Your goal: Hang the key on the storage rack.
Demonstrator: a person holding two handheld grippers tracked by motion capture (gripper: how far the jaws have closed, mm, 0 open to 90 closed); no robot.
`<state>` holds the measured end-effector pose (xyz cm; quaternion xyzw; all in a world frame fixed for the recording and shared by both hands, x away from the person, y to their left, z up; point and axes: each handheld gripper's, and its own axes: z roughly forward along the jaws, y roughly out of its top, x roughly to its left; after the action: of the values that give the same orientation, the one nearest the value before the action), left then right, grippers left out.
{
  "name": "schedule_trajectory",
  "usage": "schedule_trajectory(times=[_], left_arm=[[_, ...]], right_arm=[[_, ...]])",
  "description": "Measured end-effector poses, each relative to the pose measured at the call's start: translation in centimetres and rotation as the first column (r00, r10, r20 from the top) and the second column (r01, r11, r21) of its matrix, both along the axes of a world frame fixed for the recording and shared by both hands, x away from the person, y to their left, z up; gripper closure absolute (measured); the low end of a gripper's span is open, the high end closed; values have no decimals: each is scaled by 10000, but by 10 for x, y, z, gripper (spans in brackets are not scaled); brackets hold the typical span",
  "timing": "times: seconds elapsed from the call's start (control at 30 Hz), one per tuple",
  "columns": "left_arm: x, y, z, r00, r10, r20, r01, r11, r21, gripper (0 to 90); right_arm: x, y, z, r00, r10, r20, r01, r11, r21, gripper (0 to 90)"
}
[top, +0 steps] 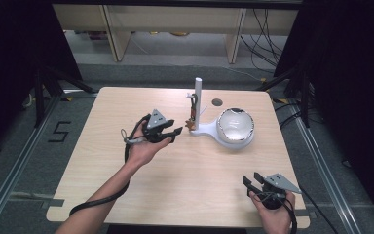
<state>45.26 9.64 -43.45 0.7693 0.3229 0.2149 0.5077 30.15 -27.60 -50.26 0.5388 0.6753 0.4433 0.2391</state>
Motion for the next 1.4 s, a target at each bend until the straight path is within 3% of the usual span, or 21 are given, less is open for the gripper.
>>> schedule_trajectory(times=[0.07, 0.13, 0.47, 0.53, 0.57, 0.63, 0.7, 0.9, 0.93, 1.0, 1.03, 1.13, 1.17, 1.3, 1.33, 1.4], left_arm=[[-5, 8, -3, 9999, 113, -82, -113, 9999, -34, 541], [-10, 16, -5, 9997, 201, -104, -202, 9997, -110, 538], [-44, 57, -23, 9961, 800, -365, -807, 9965, -197, 508], [-51, 65, -29, 9950, 909, -414, -921, 9953, -287, 504], [-55, 68, -31, 9945, 961, -421, -977, 9945, -367, 502], [-64, 76, -38, 9928, 1117, -423, -1137, 9922, -503, 495], [-73, 84, -47, 9905, 1310, -430, -1332, 9897, -531, 490], [-98, 105, -76, 9845, 1729, -293, -1740, 9838, -421, 469], [-102, 108, -79, 9829, 1813, -319, -1824, 9826, -357, 466], [-106, 114, -82, 9824, 1848, -286, -1857, 9822, -300, 459], [-107, 117, -84, 9829, 1828, -221, -1836, 9823, -383, 456], [-112, 123, -87, 9791, 2023, -207, -2031, 9779, -503, 449], [-112, 125, -88, 9781, 2070, -234, -2080, 9767, -532, 446], [-113, 125, -87, 9774, 2105, -167, -2112, 9742, -792, 411], [-112, 124, -87, 9778, 2091, -146, -2096, 9744, -812, 402], [-113, 122, -87, 9773, 2113, -181, -2121, 9741, -779, 393]], right_arm=[[0, 0, 0, 10000, 2, 13, -2, 10000, -26, 521], [2, -3, -1, 9997, 207, 150, -201, 9990, -388, 521], [2, -2, -1, 9997, 224, 53, -222, 9990, -389, 520], [4, -1, -2, 9994, 295, 166, -289, 9990, -343, 520], [1, 2, -1, 9998, 28, -174, -30, 9999, -114, 520], [0, 2, 0, 9995, -22, -303, 17, 9999, -156, 520], [2, 1, -1, 9999, 140, 8, -139, 9992, -366, 520], [0, 3, 0, 9997, 36, -261, -40, 9999, -148, 520], [3, 0, -2, 9996, 270, 71, -266, 9988, -403, 520], [3, 1, -2, 9996, 274, -62, -277, 9983, -507, 520], [5, 1, -3, 9992, 349, 175, -342, 9985, -433, 520], [1, 4, -2, 9997, 22, -242, -26, 9999, -135, 520], [3, 1, -3, 9996, 260, 50, -257, 9986, -452, 520], [4, 0, -5, 9996, 270, 43, -266, 9969, -741, 520], [4, 0, -5, 9998, 216, 5, -215, 9972, -718, 519], [0, 2, -4, 9995, 69, -310, -75, 9998, -179, 519]])
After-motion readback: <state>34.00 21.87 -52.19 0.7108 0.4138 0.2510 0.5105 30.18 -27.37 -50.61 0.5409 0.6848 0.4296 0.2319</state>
